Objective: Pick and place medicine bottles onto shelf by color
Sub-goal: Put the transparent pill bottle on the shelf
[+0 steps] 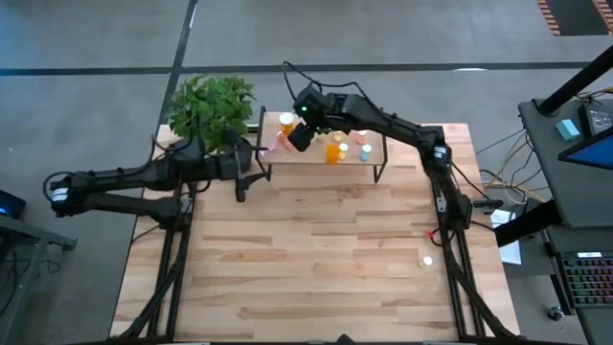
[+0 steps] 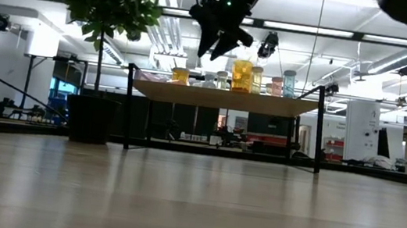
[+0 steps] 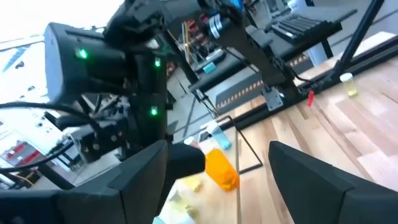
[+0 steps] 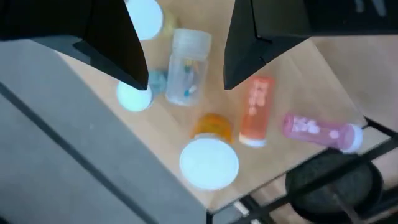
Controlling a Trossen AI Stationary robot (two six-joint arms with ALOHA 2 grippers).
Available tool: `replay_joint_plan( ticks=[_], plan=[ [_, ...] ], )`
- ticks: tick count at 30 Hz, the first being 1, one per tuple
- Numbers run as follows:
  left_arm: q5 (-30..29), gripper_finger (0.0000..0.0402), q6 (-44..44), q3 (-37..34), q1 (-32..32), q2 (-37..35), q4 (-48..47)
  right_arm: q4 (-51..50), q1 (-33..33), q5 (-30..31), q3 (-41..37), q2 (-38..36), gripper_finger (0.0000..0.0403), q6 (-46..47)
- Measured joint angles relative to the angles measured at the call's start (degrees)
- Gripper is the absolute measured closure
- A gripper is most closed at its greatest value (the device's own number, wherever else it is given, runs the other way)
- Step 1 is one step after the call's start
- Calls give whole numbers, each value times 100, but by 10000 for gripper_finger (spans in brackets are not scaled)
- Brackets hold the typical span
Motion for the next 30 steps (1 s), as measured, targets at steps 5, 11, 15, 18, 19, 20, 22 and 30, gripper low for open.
replay_joint_plan(
  ticks=[5, 11, 15, 18, 19, 20, 22, 30],
  plan=[
    [-18, 137, 3, -216, 2, -362, 101, -313, 66, -22, 420, 379, 202, 275],
    [-21, 137, 3, -323, 4, -626, 83, -358, 53, 149, 394, 441, 202, 454],
    [-23, 137, 3, -321, 4, -658, 99, -307, 86, 446, 394, 455, 202, 377],
    [-23, 137, 3, -321, 4, -649, 94, -318, 88, 443, 392, 526, 202, 334],
    [-23, 137, 3, -321, 4, -647, 93, -322, 93, 438, 383, 577, 202, 289],
    [-23, 137, 5, -321, 4, -637, 102, -336, 106, 442, 383, 633, 202, 281],
    [-23, 137, 5, -321, 4, -623, 99, -388, 117, 446, 381, 734, 202, 265],
    [-23, 137, 17, -317, 4, -596, 103, -387, 114, 461, 374, 854, 202, 276]
  ],
)
